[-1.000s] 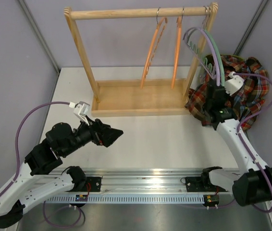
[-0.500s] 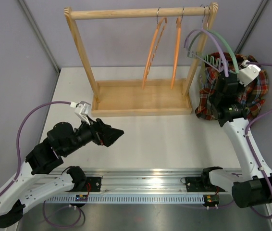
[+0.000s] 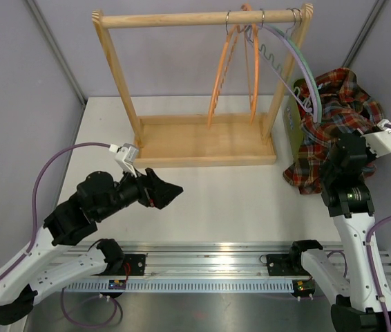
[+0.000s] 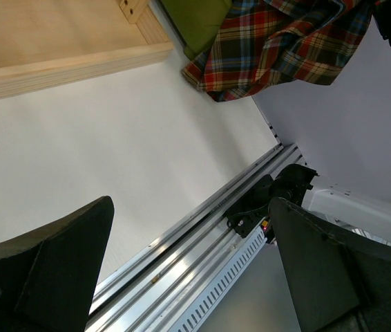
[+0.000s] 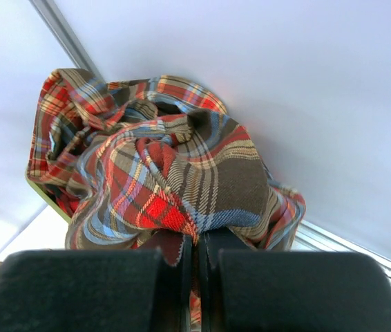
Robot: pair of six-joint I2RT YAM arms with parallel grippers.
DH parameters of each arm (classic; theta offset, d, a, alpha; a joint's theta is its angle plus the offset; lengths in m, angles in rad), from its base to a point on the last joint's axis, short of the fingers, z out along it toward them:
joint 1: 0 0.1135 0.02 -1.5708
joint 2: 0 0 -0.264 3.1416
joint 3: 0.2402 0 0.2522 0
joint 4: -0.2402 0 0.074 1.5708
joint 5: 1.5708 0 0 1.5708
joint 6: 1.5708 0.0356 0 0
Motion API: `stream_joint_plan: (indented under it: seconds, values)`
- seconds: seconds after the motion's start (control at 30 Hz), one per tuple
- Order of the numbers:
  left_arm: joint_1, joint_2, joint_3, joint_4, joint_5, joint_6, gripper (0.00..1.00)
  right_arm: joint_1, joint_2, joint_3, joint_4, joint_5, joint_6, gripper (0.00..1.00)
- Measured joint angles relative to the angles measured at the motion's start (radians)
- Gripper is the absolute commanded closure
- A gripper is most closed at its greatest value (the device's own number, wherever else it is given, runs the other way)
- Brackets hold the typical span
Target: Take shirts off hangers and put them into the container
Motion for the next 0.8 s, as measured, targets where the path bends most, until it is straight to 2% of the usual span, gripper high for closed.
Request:
stream_joint_plan:
  seconds: [0.2, 0.4, 0.6, 0.8]
  values:
    - [0.000, 0.009, 0.000, 0.003, 0.007, -0.006, 0.01, -0.003, -0.021, -0.032, -0.026, 0.012, 0.008, 1.00]
    - [0.000, 0.010, 0.002, 0.004, 0.011, -0.007, 0.01, -0.064, 0.094, 0.047, -0.019, 0.010, 0.002, 1.00]
    - [0.000, 0.023, 0.033, 0.003, 0.011, -0.005, 0.01, -0.249, 0.334, 0.328, -0.013, -0.097, 0.009, 1.00]
    - [0.000, 0.053, 0.076, 0.000, 0.010, 0.010, 0.01, -0.457, 0.698, 0.738, -0.097, -0.367, 0.060, 1.00]
